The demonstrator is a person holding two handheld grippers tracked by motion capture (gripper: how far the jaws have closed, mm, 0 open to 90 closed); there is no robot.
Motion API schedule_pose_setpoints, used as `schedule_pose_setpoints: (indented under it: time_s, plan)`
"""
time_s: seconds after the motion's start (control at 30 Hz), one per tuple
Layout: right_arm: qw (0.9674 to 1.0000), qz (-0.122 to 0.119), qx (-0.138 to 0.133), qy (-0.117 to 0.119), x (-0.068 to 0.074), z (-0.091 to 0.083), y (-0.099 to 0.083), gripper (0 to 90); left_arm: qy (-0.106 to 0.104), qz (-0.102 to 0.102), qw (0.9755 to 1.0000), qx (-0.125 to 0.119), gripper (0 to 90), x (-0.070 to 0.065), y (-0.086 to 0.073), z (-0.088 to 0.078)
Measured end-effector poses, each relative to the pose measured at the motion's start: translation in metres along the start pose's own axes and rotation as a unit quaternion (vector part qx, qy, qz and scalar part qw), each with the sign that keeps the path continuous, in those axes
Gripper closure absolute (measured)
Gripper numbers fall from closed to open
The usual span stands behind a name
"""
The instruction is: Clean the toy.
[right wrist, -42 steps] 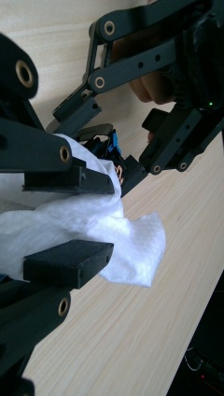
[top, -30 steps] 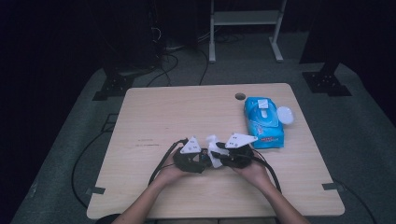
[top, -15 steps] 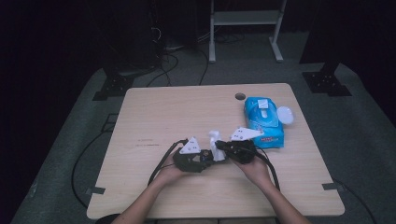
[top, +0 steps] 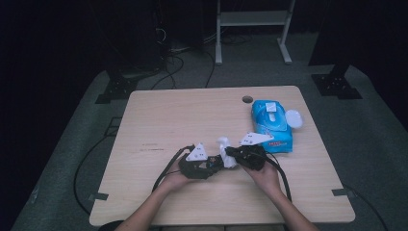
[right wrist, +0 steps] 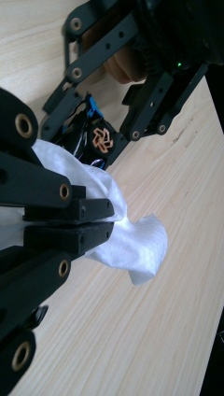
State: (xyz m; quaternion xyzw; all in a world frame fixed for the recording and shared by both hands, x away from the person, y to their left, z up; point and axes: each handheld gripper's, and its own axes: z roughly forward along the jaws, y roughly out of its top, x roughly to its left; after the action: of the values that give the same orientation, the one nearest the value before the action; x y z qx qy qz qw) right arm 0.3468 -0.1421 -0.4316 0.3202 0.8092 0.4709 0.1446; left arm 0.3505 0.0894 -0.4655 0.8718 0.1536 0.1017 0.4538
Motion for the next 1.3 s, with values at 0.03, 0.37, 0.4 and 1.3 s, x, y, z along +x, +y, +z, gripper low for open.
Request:
schedule_pose_setpoints:
  time_s: [0.03, 0.37, 0.4, 1.3]
  plan:
    - [1.0, -0.002, 0.0, 0.003, 0.002, 0.002, 0.001, 87.5, -0.001, 0.001, 1.0, 0.0, 55.4, 0.0, 0.0, 0.001]
    - [0.9974, -0.04, -0.001, 0.06, 0.033, 0.016, 0.007, 87.2, 0.002, 0.004, 1.0, 0.002, 55.1, -0.001, 0.0, 0.001]
    - [0.9981, -0.041, 0.0, 0.047, 0.03, 0.015, 0.007, 87.3, 0.003, 0.009, 0.9999, 0.006, 54.3, -0.001, 0.0, 0.0]
    - [0.9997, 0.004, -0.005, -0.025, -0.007, -0.008, -0.005, 86.6, 0.005, 0.011, 0.9999, 0.011, 56.8, -0.001, -0.002, 0.003]
